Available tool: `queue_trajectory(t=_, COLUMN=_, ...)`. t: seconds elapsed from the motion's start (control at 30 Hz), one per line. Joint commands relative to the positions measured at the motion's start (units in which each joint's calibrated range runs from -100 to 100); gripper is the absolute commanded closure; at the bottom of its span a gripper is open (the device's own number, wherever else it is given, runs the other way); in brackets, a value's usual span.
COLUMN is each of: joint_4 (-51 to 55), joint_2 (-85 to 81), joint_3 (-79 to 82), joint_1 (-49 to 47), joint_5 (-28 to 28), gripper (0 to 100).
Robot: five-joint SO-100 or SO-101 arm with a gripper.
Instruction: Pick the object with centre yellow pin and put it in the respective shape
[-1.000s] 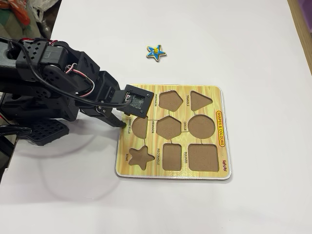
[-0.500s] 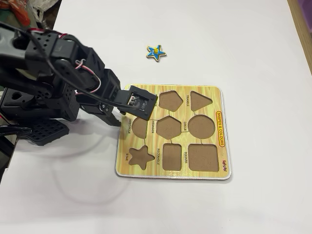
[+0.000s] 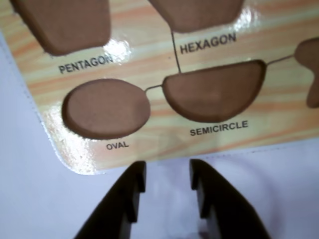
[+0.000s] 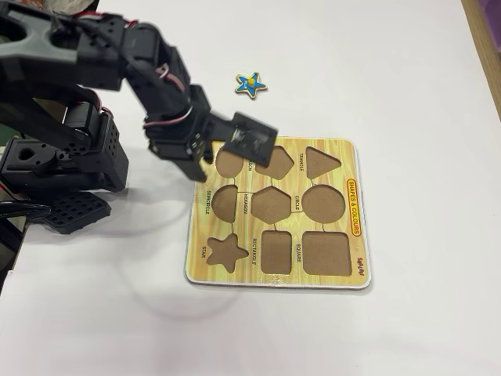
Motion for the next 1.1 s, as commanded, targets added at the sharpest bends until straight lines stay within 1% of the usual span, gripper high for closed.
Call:
queue_trajectory(t=0.0, joint_4=0.06, joint_2=4.77, joint_3=-9.71, joint_1=-8.10, joint_5=-0.20, gripper=89)
queue_trajectory(t=0.1, joint_4=-0.28, joint_2=8.79, joint_3=-15.65, joint_1=-12.79, joint_5=-0.31, gripper=89)
queue_trajectory(t=0.3, joint_4=-0.28, joint_2=15.57, joint_3=-24.01, joint_1=-18.75, joint_5=-0.67, gripper=88)
queue_trajectory(t=0.43, joint_4=-0.28, joint_2=18.33, joint_3=-27.07, joint_1=-24.32, joint_5=-5.69, gripper=88)
queue_trajectory(t=0.67, joint_4=-0.37, joint_2=23.85, joint_3=-32.28, joint_1=-32.52, joint_5=-9.93, gripper=88)
queue_trajectory(t=0.83, joint_4=-0.37, joint_2=29.88, joint_3=-39.12, joint_1=-36.62, joint_5=-10.19, gripper=88)
queue_trajectory(t=1.07, joint_4=-0.37, joint_2=39.33, joint_3=-50.00, joint_1=-38.96, joint_5=-10.19, gripper=88)
